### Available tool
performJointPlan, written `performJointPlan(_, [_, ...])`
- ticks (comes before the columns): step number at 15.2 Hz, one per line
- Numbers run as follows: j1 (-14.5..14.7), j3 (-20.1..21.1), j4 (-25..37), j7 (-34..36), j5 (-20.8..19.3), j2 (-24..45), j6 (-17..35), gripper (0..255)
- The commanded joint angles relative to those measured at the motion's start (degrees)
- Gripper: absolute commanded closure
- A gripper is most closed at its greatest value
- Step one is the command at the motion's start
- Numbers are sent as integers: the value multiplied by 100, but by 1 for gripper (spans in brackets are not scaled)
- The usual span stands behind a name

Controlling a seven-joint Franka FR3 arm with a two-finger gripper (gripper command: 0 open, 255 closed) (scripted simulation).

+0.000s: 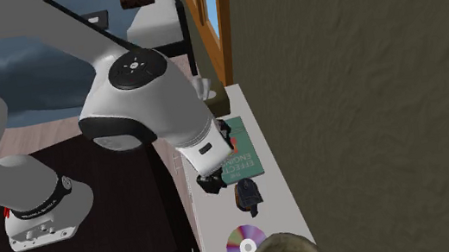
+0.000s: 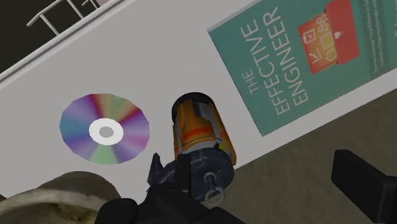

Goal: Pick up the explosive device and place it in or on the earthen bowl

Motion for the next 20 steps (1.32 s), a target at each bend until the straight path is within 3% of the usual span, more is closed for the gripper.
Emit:
performJointPlan(1, [19,-144,65,-176,300,479,478,0])
performJointPlan(3, [65,-239,193,-586,913,958,870,0])
performJointPlan(6, [48,-144,283,-911,1340,1216,1033,0])
performJointPlan(11, [-287,397,555,-1716,2339,1839,1384,0])
performJointPlan(19, [-324,428,551,-1689,2304,1837,1386,0])
performJointPlan(20, [-324,428,551,-1689,2304,1837,1386,255])
